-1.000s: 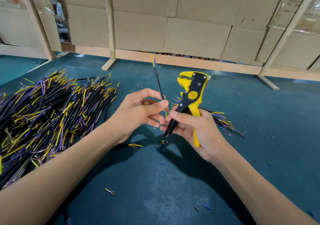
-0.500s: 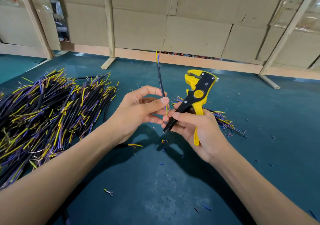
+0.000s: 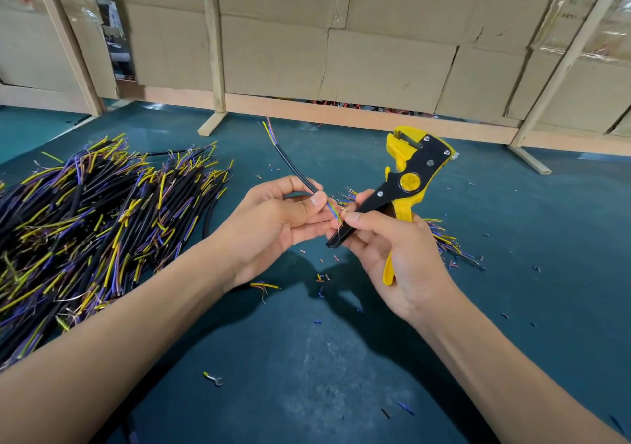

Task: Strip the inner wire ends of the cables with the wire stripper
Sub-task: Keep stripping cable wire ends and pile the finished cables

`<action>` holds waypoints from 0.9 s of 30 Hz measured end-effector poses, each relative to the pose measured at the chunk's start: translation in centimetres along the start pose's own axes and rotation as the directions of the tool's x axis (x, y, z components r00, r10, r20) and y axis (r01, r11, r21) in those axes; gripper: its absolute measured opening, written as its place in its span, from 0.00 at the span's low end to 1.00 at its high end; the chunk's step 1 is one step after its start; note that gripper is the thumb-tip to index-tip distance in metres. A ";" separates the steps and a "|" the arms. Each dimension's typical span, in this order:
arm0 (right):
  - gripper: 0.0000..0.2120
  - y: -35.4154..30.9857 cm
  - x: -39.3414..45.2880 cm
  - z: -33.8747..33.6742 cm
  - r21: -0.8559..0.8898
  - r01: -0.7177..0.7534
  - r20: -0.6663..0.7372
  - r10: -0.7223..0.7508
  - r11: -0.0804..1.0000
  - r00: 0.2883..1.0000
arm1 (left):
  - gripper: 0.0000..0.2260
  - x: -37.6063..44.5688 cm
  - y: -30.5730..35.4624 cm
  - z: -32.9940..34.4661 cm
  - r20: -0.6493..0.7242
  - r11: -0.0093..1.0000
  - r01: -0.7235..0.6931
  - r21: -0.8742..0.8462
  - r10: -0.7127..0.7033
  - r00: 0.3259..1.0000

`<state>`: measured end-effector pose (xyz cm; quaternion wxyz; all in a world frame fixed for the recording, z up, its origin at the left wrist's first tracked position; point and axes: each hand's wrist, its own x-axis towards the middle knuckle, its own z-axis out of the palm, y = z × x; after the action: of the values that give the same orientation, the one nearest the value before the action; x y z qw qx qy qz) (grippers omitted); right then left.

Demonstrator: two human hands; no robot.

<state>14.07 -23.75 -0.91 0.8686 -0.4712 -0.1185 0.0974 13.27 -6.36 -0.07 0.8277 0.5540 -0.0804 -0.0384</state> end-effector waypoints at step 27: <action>0.16 -0.1 -0.1 0.4 -0.123 -0.035 -0.068 0.027 0.992 0.997 | 0.10 0.0 -0.5 0.2 -0.064 0.958 -0.234 0.169 0.247 0.967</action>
<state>13.84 -23.52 -0.59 0.8393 -0.5292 -0.0883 0.0878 13.23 -6.77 -0.49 0.7818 0.6058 -0.1151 0.0926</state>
